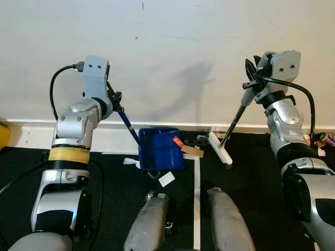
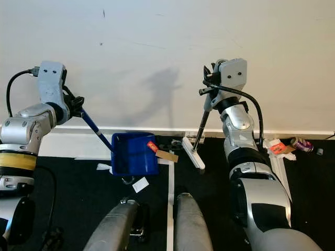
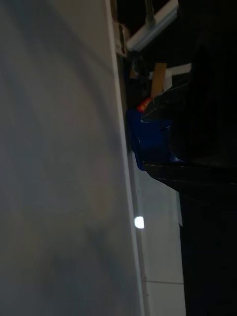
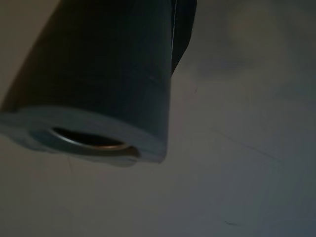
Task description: Sweep floor
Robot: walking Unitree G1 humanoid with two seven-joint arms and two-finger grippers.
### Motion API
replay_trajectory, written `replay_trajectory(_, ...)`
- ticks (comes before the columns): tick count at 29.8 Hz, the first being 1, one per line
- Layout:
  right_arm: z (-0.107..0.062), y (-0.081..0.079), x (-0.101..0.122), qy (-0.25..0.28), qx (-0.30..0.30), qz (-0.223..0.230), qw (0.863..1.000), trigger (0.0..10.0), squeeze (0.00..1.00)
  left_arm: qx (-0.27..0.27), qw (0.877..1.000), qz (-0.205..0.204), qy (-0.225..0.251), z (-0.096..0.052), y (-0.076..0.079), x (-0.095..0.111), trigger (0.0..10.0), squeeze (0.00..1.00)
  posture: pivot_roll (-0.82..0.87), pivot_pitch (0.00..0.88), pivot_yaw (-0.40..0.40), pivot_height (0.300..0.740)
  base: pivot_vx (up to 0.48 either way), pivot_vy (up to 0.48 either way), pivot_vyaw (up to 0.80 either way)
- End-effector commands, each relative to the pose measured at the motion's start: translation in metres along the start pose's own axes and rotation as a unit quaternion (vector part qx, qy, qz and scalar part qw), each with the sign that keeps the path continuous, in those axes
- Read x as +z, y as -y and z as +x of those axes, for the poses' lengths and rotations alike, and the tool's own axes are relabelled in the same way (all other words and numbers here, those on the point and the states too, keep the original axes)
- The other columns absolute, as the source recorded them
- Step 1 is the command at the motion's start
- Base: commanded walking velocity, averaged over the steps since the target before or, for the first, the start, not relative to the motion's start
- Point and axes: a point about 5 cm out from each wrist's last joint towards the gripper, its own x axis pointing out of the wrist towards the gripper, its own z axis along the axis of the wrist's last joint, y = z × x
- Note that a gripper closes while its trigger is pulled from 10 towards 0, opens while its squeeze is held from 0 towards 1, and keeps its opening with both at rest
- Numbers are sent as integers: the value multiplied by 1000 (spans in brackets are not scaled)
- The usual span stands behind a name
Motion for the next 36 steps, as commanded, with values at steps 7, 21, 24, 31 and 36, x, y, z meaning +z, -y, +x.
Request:
replay_trajectory(7, 1, 4, 5, 17, -9, 6, 1000, 10000, 0, -15, 1000, 9, -15, 11, 24, -26, 10000, 0, 51, 148, 51, 740, 0, 0, 0)
replay_trajectory(21, -2, 8, 4, 17, -17, 7, 1000, 10000, 0, -30, 999, 33, -8, 24, 41, -29, 10000, 0, 39, 154, 58, 740, 135, -78, 0)
replay_trajectory(24, -2, 7, 3, 17, -17, 8, 1000, 10000, 0, -23, 999, 34, -11, 25, 40, -30, 10000, 0, 39, 154, 58, 740, 416, -162, 0)
replay_trajectory(31, -2, 9, 3, 16, -19, 8, 1000, 10000, 0, -20, 999, 35, -11, 27, 38, -32, 10000, 0, 39, 154, 58, 740, 425, 0, 0)
replay_trajectory(36, -2, 8, 3, 15, -19, 8, 1000, 10000, 0, -15, 999, 38, -16, 27, 36, -33, 10000, 0, 39, 155, 56, 740, 419, 0, 0)
